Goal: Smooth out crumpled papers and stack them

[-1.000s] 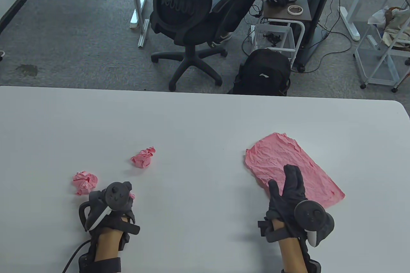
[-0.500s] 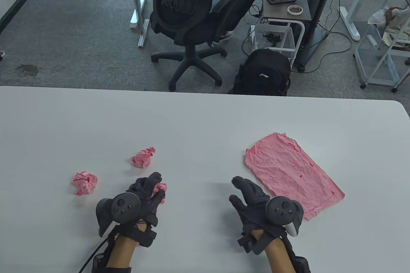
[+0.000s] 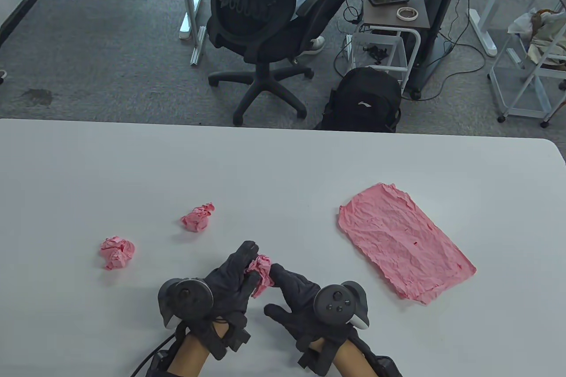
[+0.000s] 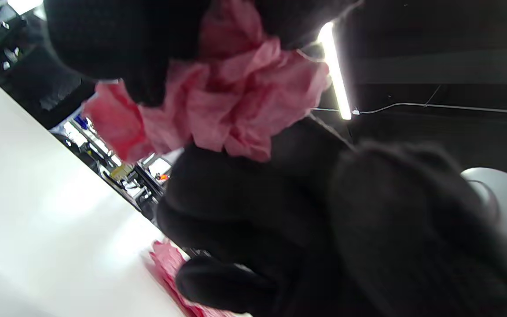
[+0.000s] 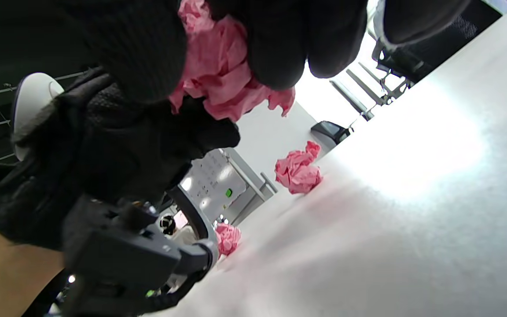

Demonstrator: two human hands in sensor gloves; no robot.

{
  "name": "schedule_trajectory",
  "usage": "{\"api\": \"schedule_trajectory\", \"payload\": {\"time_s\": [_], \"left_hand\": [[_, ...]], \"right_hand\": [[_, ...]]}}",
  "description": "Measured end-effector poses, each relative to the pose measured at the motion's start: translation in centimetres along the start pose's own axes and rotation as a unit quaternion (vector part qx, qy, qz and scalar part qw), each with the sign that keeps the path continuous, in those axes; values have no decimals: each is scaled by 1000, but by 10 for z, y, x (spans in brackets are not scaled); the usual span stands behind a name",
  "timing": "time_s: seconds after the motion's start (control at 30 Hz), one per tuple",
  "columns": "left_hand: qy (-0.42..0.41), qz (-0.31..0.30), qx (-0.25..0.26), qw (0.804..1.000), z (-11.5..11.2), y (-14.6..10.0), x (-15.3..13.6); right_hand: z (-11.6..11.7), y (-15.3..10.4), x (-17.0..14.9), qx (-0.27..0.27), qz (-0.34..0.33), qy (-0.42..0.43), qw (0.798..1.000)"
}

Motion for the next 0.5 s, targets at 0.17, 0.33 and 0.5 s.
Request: {"api": "schedule_trajectory", "payload": {"time_s": [0.17,0.33,0.5], "left_hand": [[-7,0,-61,998,-4,3,-2],[-19,28,-86,996,-3,0,-15],[1,34,-98,995,-8,1,-14]], "right_hand": [[-8,-2,3,-35,-33,33,998],[-3,-2,15,19,-65,6,998],[-6,-2,9,-24,-27,-26,999]]}}
Point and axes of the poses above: the tracker on the back of each hand, its own x axis roughly to the thumb side, its own y axis roughly from the wrist to the fingertips, z = x × y, the point moved 1 cm from there along y, roughly from the wrist to the fingertips, and after that the axes turned 8 degrees about -y, right-handed, at the moved point
